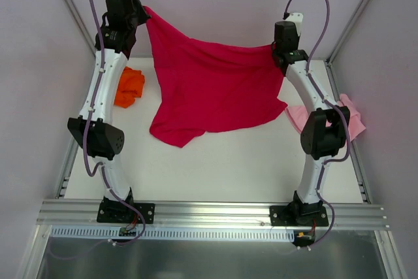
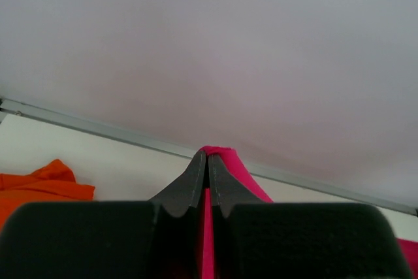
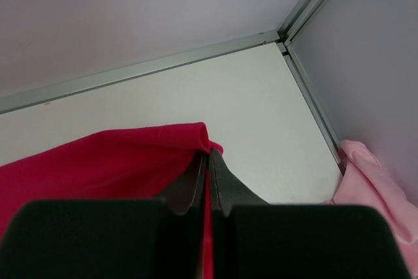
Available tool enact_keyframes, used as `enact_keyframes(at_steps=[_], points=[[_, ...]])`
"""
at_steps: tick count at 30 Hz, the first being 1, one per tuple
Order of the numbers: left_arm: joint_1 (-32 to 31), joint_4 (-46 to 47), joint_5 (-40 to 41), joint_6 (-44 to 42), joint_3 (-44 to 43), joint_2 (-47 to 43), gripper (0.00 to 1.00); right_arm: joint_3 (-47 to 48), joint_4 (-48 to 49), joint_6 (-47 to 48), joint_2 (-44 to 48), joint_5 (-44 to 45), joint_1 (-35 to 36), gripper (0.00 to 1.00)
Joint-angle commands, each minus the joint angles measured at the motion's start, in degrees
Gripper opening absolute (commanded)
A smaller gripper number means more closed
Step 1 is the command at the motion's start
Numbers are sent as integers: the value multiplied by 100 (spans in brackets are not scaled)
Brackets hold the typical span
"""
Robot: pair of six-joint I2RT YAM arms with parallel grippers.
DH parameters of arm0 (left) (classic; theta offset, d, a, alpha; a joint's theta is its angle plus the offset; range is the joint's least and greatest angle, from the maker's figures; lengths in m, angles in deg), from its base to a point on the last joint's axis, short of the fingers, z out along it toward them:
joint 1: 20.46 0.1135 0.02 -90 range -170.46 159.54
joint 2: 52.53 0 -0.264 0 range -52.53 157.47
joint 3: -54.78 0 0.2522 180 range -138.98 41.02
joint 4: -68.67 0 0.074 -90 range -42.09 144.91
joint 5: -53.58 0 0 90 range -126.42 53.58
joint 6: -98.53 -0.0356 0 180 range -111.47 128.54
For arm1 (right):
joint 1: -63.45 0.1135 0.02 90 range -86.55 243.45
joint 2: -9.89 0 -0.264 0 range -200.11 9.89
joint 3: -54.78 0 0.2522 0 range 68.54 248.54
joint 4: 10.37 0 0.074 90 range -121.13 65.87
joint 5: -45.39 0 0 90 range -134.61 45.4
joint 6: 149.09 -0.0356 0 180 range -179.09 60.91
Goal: Fold and stack the t-shirts
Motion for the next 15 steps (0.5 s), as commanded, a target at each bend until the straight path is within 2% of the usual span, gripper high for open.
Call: enact_keyframes(at_steps=[1, 2, 5, 7, 10, 12, 13, 15], points=[[-41, 59, -586, 120, 53, -923, 0, 205, -55, 99, 895, -176, 23, 1], [-145, 32, -961, 67, 236, -1290, 0, 197, -170, 204, 1131, -308, 23, 1], [-470, -143, -1306, -152, 535, -2116, 0, -187, -241, 231, 1773, -518, 23, 1], [-638, -405, -1579, -144, 580, -2635, 0, -207, -679, -12, 2345, -764, 32, 1], [-1384, -679, -1440, -302, 896, -3443, 0, -435, -1049, -94, 3135, -1073, 233, 1], [-1779, -750, -1614, -110, 1876, -4242, 0, -865, -1128, 334, 3766, -1144, 759, 1], [-1833, -750, -1711, -109, 1881, -4247, 0, -971, -1216, 441, 3953, -1109, 762, 1], [-1852, -969, -2306, 128, 2408, -4922, 0, -1181, -1688, 521, 4487, -1196, 1033, 1]])
